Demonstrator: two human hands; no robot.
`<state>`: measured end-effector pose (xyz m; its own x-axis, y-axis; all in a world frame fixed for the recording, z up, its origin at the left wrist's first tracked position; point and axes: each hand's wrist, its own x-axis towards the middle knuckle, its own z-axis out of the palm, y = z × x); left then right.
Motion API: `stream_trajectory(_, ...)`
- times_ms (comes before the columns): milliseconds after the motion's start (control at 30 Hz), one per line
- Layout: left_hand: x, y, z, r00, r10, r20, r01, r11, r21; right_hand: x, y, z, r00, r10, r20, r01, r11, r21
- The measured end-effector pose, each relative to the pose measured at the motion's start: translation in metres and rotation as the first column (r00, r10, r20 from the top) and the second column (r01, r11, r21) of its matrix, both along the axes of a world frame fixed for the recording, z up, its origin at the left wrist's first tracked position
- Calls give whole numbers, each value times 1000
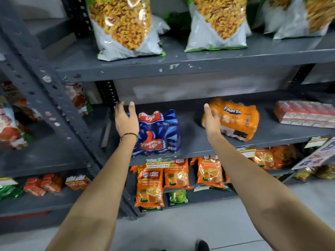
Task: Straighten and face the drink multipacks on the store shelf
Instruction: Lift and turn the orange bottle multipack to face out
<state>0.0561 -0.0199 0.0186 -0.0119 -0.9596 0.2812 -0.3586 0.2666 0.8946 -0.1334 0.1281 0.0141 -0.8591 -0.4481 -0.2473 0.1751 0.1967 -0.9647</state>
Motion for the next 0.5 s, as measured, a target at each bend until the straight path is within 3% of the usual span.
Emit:
stream_trajectory(167, -95, 17, 22, 971, -216, 103, 219, 975, -25, -65, 40, 7, 971, -192, -139, 196, 981, 12)
stream_trajectory(300, -175, 57, 19, 928, -352, 120, 353, 935, 5, -120, 74, 5, 950, -241, -196, 262, 961, 88)
stream_trajectory(433, -257, 77, 7, 874, -467, 137, 427, 871, 245, -188, 94, 5, 990, -140, -27, 142, 952, 272)
stream_trajectory(500, -287, 76, 2, 858, -490, 154, 406, 831, 381, -216, 97, 6, 982, -70, 177, 12, 949, 314)
